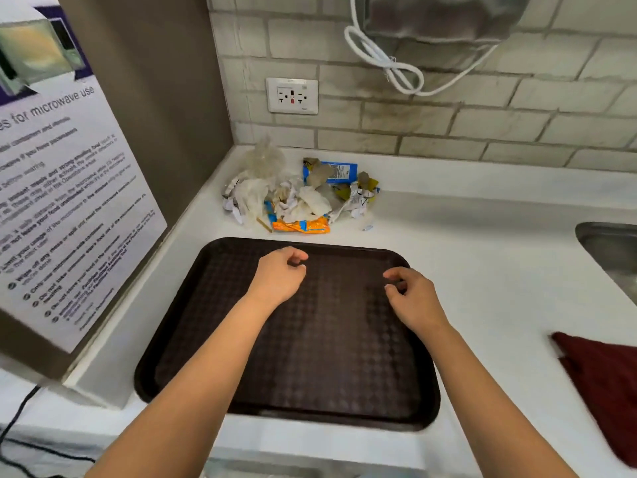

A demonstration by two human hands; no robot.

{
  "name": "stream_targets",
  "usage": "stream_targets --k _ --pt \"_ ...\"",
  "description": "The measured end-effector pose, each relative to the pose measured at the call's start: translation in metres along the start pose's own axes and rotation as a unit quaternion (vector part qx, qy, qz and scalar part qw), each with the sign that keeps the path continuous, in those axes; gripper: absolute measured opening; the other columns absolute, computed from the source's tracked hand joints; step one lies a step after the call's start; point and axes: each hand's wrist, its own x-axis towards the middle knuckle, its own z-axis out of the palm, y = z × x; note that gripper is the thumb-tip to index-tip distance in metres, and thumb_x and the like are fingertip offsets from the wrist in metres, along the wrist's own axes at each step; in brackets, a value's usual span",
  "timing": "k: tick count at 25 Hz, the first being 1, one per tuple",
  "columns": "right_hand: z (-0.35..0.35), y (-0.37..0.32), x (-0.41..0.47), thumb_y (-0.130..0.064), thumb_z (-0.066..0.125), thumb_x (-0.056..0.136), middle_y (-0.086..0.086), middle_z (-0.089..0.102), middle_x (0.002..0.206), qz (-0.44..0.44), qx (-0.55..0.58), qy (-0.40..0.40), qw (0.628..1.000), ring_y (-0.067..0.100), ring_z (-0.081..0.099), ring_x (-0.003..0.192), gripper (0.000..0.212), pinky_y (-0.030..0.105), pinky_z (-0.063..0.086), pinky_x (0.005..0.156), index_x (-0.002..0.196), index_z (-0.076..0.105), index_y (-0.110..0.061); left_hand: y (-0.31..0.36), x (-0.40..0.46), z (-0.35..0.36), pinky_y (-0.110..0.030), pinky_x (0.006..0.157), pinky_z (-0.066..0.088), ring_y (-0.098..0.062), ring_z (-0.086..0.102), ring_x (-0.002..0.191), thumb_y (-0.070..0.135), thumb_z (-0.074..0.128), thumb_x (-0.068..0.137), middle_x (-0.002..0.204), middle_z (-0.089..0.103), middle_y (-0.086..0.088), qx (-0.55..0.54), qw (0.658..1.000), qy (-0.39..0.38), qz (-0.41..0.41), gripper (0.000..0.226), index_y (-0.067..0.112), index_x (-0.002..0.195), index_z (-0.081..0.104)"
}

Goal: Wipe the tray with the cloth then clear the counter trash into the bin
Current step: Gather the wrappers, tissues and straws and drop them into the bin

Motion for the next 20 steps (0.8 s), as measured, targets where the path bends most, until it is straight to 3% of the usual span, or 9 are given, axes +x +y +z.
stream_targets --k 3,7,9,12,16,18,20 --pt "0.006 -0.003 0.047 -0.008 0.056 0.084 0.002 0.062 0.108 -0.016 -0.012 -0.015 1.0 0.01 0.053 0.084 0.024 0.02 0.04 0.082 0.105 0.065 -0.015 0.005 0.039 0.001 -0.007 0.068 0.035 -0.006 0.055 0.081 0.011 0.056 0.087 0.109 0.061 -0.001 0.0 1.0 0.022 0.004 0.022 0.017 0.106 0.064" --pt "0.013 -0.008 0.106 -0.007 0.056 0.085 0.004 0.058 0.116 -0.037 -0.027 -0.029 0.999 0.013 0.054 0.083 0.024 0.019 0.038 0.08 0.106 0.064 -0.015 0.014 0.099 0.007 -0.017 0.082 0.038 -0.02 0.054 0.108 0.008 0.053 0.087 0.126 0.052 -0.008 0.059 0.997 0.028 0.03 0.029 0.017 0.113 0.062" --pt "0.019 -0.012 0.138 -0.007 0.056 0.084 0.007 0.053 0.122 -0.061 -0.06 -0.037 0.996 0.021 0.055 0.097 0.025 0.017 0.036 0.084 0.107 0.065 -0.013 0.021 0.125 0.017 -0.022 0.093 0.038 -0.023 0.049 0.117 0.009 0.052 0.087 0.133 0.045 -0.008 0.1 0.993 0.024 0.054 0.036 0.017 0.121 0.057" --pt "0.031 -0.019 0.187 -0.006 0.051 0.087 0.009 0.043 0.136 -0.096 -0.141 -0.039 0.985 0.029 0.041 0.119 0.034 0.026 0.036 0.094 0.118 0.06 -0.016 0.027 0.16 0.033 -0.036 0.101 0.04 -0.024 0.039 0.127 0.008 0.049 0.087 0.141 0.035 -0.007 0.166 0.982 0.01 0.094 0.045 0.019 0.13 0.05" --pt "0.048 -0.024 0.241 -0.012 0.042 0.093 0.001 0.017 0.155 -0.108 -0.229 -0.075 0.964 0.028 0.018 0.139 0.051 0.037 0.032 0.106 0.142 0.034 -0.024 0.023 0.197 0.046 -0.04 0.109 0.032 -0.028 0.019 0.139 0.018 0.053 0.088 0.152 0.017 -0.008 0.285 0.955 -0.023 0.079 0.057 0.027 0.141 0.034" --pt "0.059 -0.022 0.258 -0.024 0.048 0.092 -0.003 0.007 0.157 -0.101 -0.291 -0.104 0.946 0.026 0.01 0.142 0.059 0.041 0.031 0.106 0.145 0.022 -0.033 0.017 0.21 0.05 -0.04 0.104 0.036 -0.03 0.028 0.134 0.024 0.052 0.089 0.149 0.021 -0.008 0.341 0.938 -0.028 0.061 0.056 0.031 0.141 0.032" --pt "0.068 -0.019 0.266 -0.022 0.053 0.089 -0.005 0.011 0.155 -0.104 -0.327 -0.108 0.933 0.027 0.012 0.141 0.057 0.041 0.033 0.102 0.141 0.031 -0.033 0.012 0.219 0.051 -0.039 0.097 0.038 -0.03 0.04 0.123 0.028 0.05 0.09 0.139 0.035 -0.006 0.374 0.925 -0.025 0.061 0.047 0.031 0.136 0.04"
